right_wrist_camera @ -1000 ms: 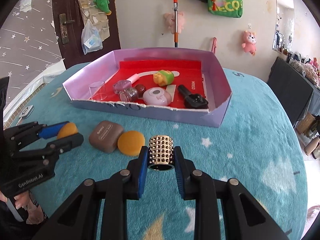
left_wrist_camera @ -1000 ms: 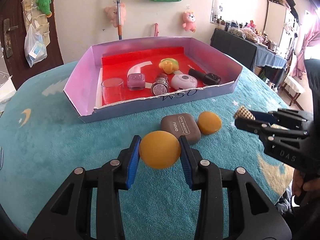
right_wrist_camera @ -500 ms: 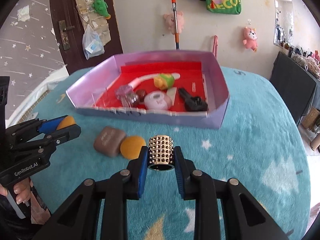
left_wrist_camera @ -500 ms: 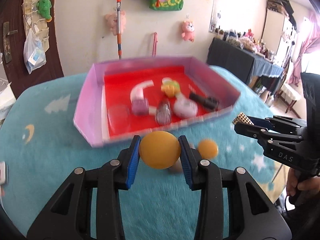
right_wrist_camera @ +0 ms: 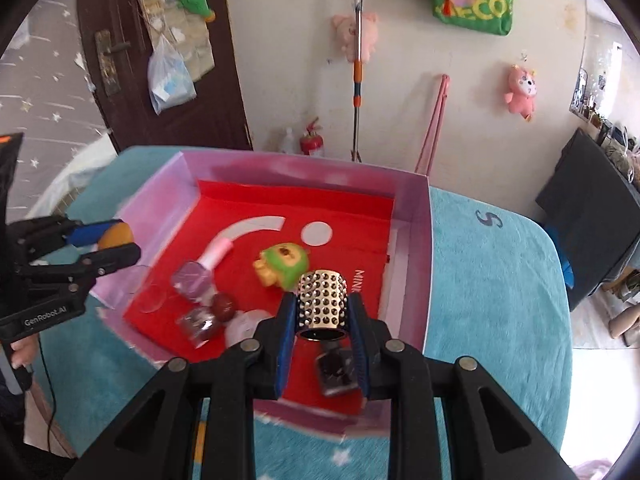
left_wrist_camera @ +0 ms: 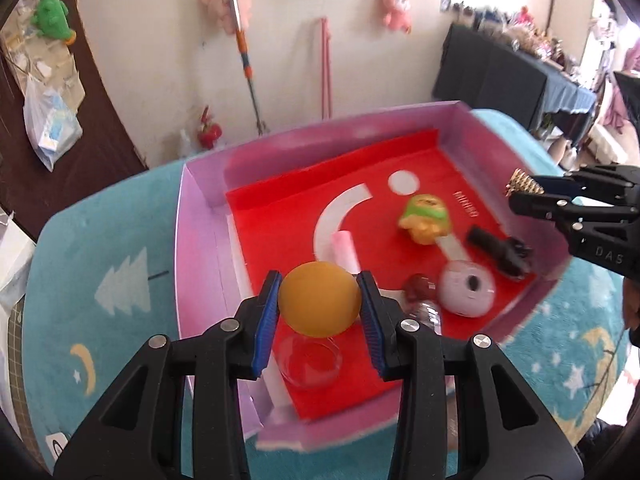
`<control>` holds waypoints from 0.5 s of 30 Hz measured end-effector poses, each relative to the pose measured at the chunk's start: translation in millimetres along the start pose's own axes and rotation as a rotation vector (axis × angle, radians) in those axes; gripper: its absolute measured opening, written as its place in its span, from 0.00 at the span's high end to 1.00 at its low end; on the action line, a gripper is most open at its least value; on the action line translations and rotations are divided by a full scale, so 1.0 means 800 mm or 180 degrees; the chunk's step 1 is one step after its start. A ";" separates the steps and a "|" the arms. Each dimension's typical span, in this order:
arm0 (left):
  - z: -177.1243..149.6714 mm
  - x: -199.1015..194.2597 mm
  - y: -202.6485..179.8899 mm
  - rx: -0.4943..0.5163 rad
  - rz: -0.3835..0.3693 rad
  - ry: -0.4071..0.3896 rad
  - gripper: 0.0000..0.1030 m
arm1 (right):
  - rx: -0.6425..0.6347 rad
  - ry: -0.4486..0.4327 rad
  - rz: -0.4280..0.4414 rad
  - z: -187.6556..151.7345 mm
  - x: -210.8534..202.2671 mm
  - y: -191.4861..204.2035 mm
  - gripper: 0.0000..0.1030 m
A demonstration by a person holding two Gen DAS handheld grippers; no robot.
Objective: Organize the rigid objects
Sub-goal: 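Carry the orange sponge with the left tool while the right tool carries the cylinder into the box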
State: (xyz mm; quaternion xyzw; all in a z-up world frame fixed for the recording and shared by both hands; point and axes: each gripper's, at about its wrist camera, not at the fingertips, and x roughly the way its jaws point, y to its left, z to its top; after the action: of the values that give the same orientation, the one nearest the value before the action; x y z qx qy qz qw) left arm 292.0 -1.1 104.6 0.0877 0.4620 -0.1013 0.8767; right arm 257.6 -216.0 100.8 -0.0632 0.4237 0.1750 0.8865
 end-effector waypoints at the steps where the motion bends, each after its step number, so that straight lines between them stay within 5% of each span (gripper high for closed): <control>1: 0.003 0.008 0.002 -0.0001 0.0004 0.0061 0.65 | -0.0027 0.0096 -0.0022 0.008 0.012 -0.002 0.74; 15: 0.027 0.080 0.010 0.0009 0.0132 0.0524 0.65 | -0.0188 0.0791 -0.0232 0.046 0.099 -0.007 0.74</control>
State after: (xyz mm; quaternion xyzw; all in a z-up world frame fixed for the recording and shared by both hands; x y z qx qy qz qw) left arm 346.5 -4.5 64.1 0.1065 0.5304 -0.0762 0.8376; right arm 332.3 -191.2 62.6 -0.1258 0.5223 0.1460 0.8307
